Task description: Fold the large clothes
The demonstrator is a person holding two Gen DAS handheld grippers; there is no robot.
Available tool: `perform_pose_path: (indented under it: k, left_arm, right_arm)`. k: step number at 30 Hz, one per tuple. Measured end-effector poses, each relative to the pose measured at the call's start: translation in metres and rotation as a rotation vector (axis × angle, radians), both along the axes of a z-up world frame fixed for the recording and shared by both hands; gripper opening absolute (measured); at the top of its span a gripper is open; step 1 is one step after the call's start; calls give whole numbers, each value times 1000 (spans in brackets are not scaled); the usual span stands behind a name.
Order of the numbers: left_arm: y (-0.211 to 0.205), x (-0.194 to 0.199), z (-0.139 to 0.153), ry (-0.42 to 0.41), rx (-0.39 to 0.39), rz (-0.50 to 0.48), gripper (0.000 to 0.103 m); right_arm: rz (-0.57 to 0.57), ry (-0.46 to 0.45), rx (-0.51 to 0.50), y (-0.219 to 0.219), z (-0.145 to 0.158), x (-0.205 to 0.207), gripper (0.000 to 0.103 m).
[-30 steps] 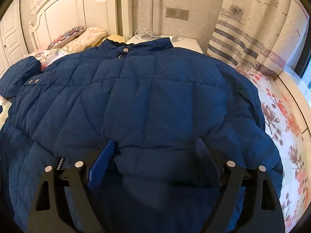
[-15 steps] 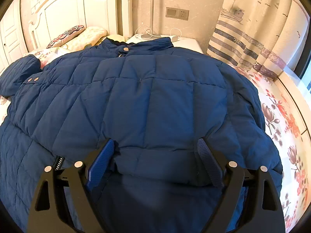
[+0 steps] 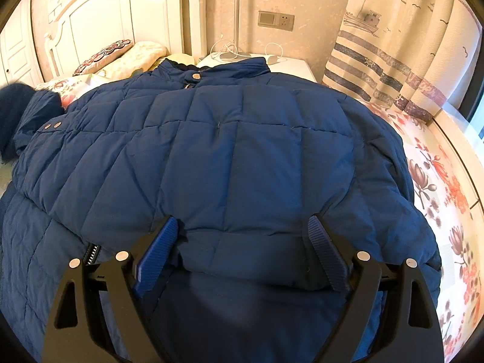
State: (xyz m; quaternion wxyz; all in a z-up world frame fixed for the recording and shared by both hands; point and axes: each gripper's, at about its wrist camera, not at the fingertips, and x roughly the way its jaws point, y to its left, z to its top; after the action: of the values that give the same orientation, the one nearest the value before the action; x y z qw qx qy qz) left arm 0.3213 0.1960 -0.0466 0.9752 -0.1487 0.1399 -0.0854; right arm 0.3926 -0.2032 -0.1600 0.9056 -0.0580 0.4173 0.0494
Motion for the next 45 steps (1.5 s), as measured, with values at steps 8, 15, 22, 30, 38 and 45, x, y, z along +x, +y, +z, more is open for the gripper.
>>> perform_pose_path:
  k: [8,15,22,30,38,45]
  left_arm:
    - [-202,-8,-62,199,401,-516,15]
    - [-153,-60,-46,-16,256,-440,89]
    - [-14,-39,-55,48,-190,91,96]
    - [-3,5,-76,236,-182,139,97]
    - [21,-3,-107,376,-317,181,99]
    - [24,1,-114,402,-336,181,99]
  right_arm:
    - [-1,3,15,-1,0,1,85]
    - [-1,4,25,-2,0,0,85]
    - [-2,3,18,-2,0,0,85]
    - [-8,-4,-7,0,0,-1,86]
    - [22,-138,-153,26,15,-29,86]
    - [341,-358,-456,105,18,-107,86]
